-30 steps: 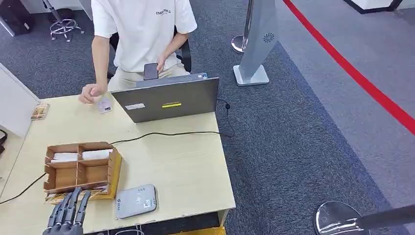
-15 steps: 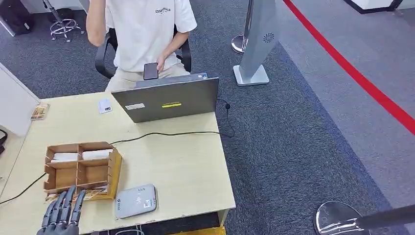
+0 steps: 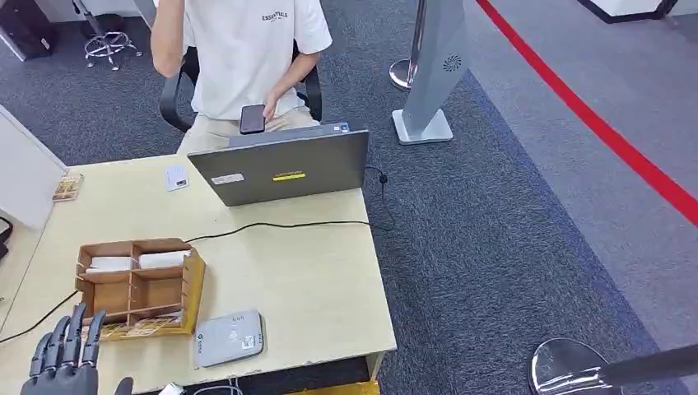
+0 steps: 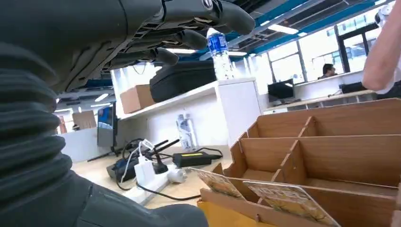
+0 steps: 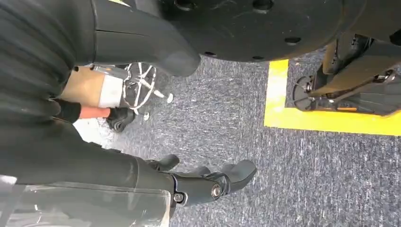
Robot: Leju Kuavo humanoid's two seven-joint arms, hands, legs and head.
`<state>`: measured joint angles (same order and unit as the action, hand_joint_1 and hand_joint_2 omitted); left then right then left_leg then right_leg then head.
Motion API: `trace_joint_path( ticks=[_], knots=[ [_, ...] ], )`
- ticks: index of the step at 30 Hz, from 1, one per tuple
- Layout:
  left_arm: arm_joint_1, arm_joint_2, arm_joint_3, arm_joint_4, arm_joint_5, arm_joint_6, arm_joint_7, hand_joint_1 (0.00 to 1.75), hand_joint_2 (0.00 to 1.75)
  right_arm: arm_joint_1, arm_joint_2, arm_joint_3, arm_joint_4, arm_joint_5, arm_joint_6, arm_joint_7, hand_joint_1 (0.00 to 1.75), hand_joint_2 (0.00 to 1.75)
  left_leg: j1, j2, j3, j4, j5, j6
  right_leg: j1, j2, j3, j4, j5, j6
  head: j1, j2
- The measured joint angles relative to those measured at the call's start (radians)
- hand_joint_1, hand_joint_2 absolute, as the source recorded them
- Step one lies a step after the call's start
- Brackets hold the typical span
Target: Pass the card to the sensor for recognition and then transmit it.
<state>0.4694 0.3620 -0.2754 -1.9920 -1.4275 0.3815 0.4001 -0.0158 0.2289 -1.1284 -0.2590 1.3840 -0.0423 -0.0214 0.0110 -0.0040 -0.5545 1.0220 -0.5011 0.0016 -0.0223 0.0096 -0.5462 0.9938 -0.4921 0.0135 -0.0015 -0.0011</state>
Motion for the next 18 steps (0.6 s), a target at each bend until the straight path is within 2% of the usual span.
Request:
trace_joint_path(
  ticks=[5,12,18],
  knots=[
    [0.000,-0.032,0.041,0.029,-0.001,0.000,-0.011,0.00,1.75,0.000,-0.001,0.000,0.000,0.002,0.000,0.001,0.00,1.75,0.000,0.000,0.000,0.000,0.000,0.000,0.000,0.000,0.000,0.000,0.000,0.000,0.000,0.000],
    [0.000,-0.051,0.059,0.048,-0.002,0.001,-0.015,0.00,1.75,0.000,-0.002,0.000,0.000,0.002,0.000,0.001,0.00,1.75,0.000,0.000,0.000,0.000,0.000,0.000,0.000,0.000,0.000,0.000,0.000,0.000,0.000,0.000],
    [-0.021,-0.083,0.078,0.076,-0.021,0.003,-0.068,0.00,1.75,0.000,-0.003,0.000,0.000,0.007,-0.002,0.003,0.00,1.75,0.000,0.000,0.000,0.000,0.000,0.000,0.000,0.000,0.000,0.000,0.000,0.000,0.000,0.000]
  ],
)
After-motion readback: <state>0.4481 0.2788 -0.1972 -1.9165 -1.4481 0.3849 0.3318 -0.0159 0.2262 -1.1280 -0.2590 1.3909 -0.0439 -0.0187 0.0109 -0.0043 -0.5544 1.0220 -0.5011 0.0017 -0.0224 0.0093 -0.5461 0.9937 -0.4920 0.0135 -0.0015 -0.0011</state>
